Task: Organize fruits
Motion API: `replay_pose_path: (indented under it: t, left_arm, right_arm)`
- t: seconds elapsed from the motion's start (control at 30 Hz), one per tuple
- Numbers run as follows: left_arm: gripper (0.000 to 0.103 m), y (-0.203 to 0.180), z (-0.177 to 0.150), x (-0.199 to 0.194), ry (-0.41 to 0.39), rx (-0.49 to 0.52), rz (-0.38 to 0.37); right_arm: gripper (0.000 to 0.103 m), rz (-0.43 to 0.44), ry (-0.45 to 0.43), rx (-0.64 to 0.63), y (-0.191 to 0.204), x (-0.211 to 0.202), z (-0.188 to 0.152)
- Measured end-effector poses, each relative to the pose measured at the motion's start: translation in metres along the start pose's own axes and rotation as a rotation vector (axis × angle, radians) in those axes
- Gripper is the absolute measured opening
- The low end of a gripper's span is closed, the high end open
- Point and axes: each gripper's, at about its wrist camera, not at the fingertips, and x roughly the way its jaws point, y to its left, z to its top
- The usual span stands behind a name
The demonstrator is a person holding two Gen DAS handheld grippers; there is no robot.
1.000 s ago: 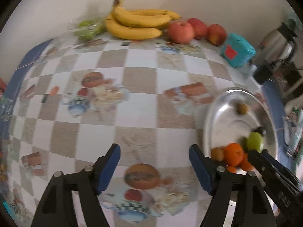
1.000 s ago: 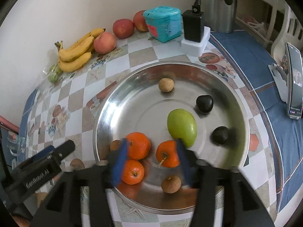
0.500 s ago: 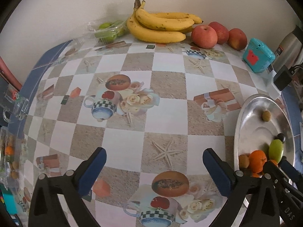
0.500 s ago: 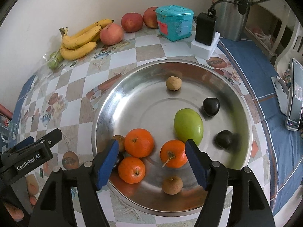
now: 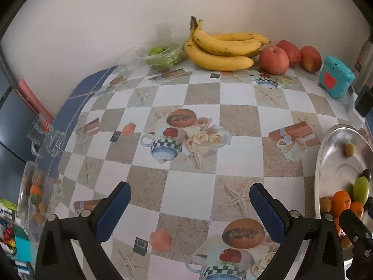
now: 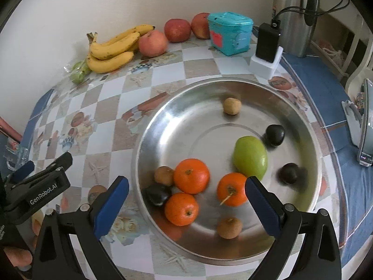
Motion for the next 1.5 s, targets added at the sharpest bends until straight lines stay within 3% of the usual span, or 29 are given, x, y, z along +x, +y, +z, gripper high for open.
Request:
replay_pose_path:
  t: [0.13,0.5,1.1,1.5]
  left_arm:
    - [0.103,0.004,-0.005,0.002,0.019,0.012,0.063]
    - [0.103,0.007,-0.023,-0.003,0.042,0.066,0.115]
    - [0.103,0.031,-0.061,-0.035,0.031,0.061,0.108]
    - [0.103,0.046,-0.071,-0.055,0.014,0.02,0.061]
  right_arm:
    - [0.1,0.03,-0.017,0.005,0.004,-0.003,-0.001]
    - [0.1,0.043,0.0,-0.007,0.008,-0.005,-0.016]
    - [0.1,0.019,0.039,-0.031,0.013,-0.019,-0.051]
    - [0.1,-0.02,-0.023,-0.02,0.009,-0.044,-0.056]
